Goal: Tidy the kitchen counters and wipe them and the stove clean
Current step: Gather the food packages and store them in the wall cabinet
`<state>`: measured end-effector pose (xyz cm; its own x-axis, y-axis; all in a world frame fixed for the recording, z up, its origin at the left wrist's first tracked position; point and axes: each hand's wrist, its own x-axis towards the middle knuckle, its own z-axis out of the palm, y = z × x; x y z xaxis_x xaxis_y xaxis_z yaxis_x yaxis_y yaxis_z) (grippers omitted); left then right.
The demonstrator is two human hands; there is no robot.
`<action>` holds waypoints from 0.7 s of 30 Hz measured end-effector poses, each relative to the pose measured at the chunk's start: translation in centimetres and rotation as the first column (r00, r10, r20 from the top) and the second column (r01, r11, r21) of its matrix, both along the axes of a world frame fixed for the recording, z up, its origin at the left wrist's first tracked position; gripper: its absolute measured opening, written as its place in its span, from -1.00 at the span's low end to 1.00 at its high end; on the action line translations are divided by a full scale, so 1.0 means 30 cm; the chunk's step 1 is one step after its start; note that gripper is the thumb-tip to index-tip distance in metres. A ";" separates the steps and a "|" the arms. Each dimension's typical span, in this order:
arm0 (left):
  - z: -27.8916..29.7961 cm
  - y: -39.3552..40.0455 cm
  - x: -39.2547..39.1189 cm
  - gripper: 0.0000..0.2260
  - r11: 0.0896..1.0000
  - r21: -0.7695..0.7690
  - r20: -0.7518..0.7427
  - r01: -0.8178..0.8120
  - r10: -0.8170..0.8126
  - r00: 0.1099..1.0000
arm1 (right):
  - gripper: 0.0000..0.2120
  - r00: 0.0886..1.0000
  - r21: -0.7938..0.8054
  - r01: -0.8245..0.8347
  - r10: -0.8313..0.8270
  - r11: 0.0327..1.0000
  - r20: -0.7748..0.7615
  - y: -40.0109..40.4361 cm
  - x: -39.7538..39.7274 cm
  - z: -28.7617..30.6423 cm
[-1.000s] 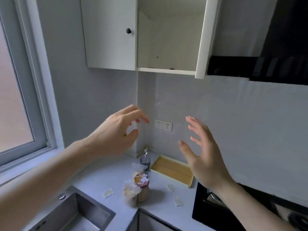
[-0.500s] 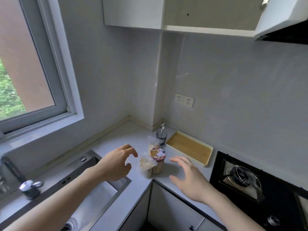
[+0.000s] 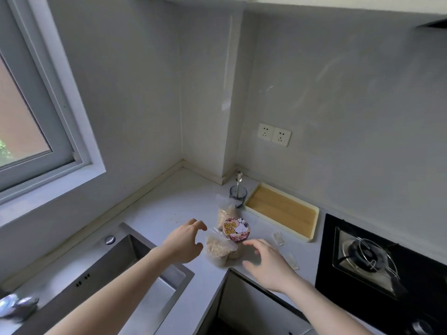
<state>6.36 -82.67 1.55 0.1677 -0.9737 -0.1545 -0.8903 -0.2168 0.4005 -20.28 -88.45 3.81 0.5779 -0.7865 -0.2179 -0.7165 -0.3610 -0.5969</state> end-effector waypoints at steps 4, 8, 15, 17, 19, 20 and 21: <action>-0.111 -0.138 -0.010 -0.45 0.998 0.045 -0.014 0.039 -0.038 0.999 | -0.56 0.998 0.033 0.063 -0.062 0.998 -0.028 -0.036 0.060 -0.085; -0.184 -0.213 -0.004 -0.38 0.991 0.094 0.032 0.097 -0.100 0.994 | -0.53 0.992 0.062 0.119 -0.115 0.991 -0.053 -0.050 0.089 -0.158; -0.252 -0.301 0.028 -0.59 0.965 0.216 0.160 0.147 -0.184 0.970 | -0.43 0.982 0.085 0.176 -0.169 0.981 -0.085 -0.085 0.154 -0.232; -0.262 -0.316 0.037 -0.70 0.967 0.191 0.201 0.166 -0.204 0.958 | -0.42 0.981 0.081 0.173 -0.164 0.982 -0.100 -0.096 0.171 -0.242; -0.267 -0.319 0.043 -0.77 0.975 0.139 0.217 0.176 -0.203 0.955 | -0.43 0.981 0.073 0.161 -0.151 0.984 -0.125 -0.111 0.178 -0.251; -0.269 -0.317 0.044 -0.79 0.977 0.114 0.221 0.178 -0.200 0.954 | -0.44 0.980 0.070 0.158 -0.147 0.985 -0.136 -0.119 0.177 -0.250; -0.269 -0.313 0.044 -0.81 0.979 0.094 0.222 0.179 -0.196 0.955 | -0.45 0.979 0.064 0.157 -0.147 0.986 -0.142 -0.127 0.174 -0.251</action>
<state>7.69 -92.08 -6.51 0.0222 -0.9787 -0.2039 -0.9836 -0.0579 0.1709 -15.05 -92.26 -3.71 0.4139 -0.8415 -0.3473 -0.8359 -0.2003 -0.5110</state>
